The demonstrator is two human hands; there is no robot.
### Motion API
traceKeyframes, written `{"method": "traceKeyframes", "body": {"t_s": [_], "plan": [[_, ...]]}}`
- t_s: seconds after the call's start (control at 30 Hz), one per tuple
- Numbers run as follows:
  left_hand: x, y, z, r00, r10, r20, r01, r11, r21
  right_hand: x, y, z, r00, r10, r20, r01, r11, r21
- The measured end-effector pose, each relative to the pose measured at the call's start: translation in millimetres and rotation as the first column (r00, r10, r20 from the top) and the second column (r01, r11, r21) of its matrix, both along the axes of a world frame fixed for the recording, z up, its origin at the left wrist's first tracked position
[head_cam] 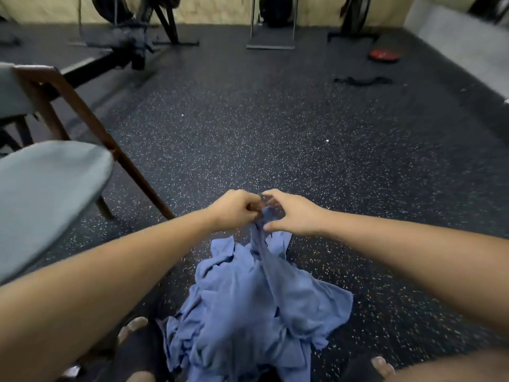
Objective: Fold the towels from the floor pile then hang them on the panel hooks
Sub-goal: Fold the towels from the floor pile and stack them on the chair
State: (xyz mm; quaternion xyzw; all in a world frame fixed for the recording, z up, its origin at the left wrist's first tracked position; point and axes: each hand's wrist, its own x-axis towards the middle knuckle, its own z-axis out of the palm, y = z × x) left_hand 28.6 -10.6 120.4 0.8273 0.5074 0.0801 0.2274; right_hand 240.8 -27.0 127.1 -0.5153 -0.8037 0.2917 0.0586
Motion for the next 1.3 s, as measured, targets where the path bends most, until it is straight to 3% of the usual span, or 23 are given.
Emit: {"method": "traceKeyframes", "body": {"t_s": [0.33, 0.53, 0.63, 1.03, 1.2, 1.3], "plan": [[-11.4, -28.4, 151.1, 0.969, 0.001, 0.248, -0.061, 0.970, 0.236, 3.0, -17.2, 118.0, 0.936, -0.095, -0.339, 0.202, 0.934, 0.295], [-9.2, -49.9, 194.9, 0.891, -0.016, 0.454, -0.167, 0.919, 0.358, -8.5, -34.7, 174.6, 0.920, -0.005, -0.393, 0.190, 0.882, 0.432], [-20.4, -57.2, 208.0, 0.834, 0.018, 0.551, -0.250, 0.904, 0.348, -4.2, -39.6, 189.1, 0.910, -0.028, -0.414, 0.225, 0.871, 0.436], [-46.7, -67.2, 218.5, 0.781, 0.128, 0.612, -0.394, 0.860, 0.324, 39.4, -66.8, 199.8, 0.931, -0.324, -0.171, 0.366, 0.843, 0.394], [-52.8, -65.5, 209.0, 0.704, 0.189, 0.684, -0.468, 0.849, 0.247, 50.4, -66.9, 205.1, 0.894, -0.429, -0.128, 0.437, 0.771, 0.463], [-55.9, -60.5, 202.2, 0.672, 0.208, 0.711, -0.488, 0.846, 0.214, 57.9, -68.3, 192.3, 0.883, -0.459, -0.094, 0.452, 0.780, 0.433]]}}
